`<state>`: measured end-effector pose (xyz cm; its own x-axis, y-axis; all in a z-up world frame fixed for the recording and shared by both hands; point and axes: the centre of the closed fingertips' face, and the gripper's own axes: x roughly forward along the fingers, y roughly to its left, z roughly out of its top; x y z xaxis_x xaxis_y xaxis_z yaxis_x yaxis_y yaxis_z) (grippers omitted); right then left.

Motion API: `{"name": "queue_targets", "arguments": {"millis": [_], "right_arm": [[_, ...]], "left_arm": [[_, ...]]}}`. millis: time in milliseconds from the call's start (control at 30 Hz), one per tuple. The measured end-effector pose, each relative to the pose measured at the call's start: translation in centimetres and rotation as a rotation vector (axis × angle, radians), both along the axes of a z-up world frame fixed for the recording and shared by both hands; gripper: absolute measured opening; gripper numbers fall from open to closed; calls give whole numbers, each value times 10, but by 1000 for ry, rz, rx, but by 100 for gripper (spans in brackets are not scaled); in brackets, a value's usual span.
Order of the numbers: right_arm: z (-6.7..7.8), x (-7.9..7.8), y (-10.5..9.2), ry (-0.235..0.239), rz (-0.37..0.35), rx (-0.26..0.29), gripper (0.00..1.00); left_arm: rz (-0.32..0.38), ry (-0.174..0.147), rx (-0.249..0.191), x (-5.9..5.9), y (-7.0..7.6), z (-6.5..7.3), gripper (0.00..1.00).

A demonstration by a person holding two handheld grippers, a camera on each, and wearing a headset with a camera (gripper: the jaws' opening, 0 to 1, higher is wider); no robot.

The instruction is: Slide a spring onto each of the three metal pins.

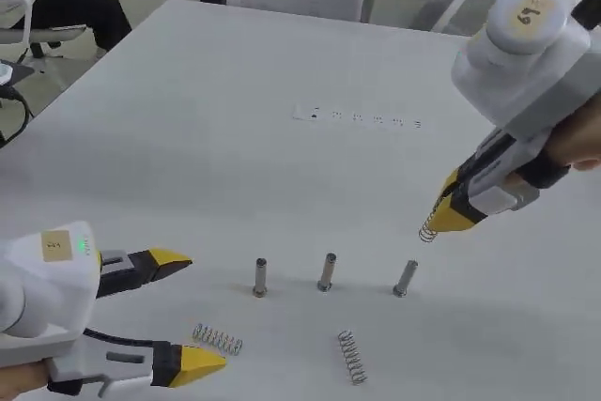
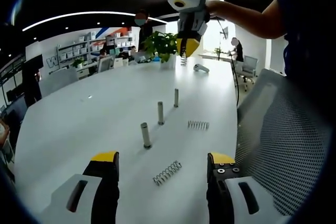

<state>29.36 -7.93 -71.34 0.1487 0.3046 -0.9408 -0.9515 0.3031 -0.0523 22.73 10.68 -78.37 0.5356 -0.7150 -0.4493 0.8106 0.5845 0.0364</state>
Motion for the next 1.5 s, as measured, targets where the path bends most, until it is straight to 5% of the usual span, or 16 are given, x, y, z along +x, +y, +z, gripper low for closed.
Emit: {"name": "queue_targets", "arguments": {"millis": [567,1500], "right_arm": [[-43,18,-9,44,-49,-32,8],[-64,25,-10,70,-78,-33,8]], "left_arm": [[-4,-3,-9,-1,-5,4,67],[-2,0,-8,-2,-5,4,63]]}}
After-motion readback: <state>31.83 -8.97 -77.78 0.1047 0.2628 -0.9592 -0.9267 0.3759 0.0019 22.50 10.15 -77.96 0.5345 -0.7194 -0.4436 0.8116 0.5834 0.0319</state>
